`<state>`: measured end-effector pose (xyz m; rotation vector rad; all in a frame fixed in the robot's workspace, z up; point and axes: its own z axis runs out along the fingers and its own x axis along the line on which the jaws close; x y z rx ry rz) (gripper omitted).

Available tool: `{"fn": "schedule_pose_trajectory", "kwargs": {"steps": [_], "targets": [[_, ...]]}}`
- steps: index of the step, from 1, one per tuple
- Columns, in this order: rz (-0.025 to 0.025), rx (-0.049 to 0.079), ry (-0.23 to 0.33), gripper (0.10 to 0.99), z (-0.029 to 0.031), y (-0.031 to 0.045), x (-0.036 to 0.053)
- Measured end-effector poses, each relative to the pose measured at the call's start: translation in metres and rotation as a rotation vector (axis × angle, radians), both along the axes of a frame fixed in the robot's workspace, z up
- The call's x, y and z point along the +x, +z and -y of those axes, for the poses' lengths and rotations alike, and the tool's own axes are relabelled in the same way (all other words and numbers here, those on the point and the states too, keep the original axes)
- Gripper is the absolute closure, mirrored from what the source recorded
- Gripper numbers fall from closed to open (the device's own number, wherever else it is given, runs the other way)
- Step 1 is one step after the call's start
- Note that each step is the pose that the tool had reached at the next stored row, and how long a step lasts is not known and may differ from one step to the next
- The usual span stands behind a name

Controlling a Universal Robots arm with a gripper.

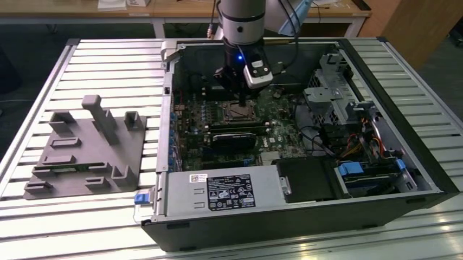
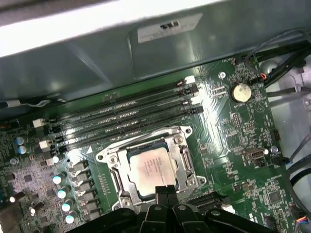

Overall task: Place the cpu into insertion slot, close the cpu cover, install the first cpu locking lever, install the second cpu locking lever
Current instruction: 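Install the second cpu locking lever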

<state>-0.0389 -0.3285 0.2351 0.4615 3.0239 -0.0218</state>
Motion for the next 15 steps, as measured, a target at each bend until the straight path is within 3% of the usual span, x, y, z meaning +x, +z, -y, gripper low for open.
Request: {"fn": "schedule_pose_trajectory", "kwargs": {"steps": [11,15], "targets": [[0.0001,0.002,0.000,0.980,0.0231,-0.0002,0.0000],[0.0001,0.005,0.005,0.980,0.0281,-0.0012,-0.0012]]}}
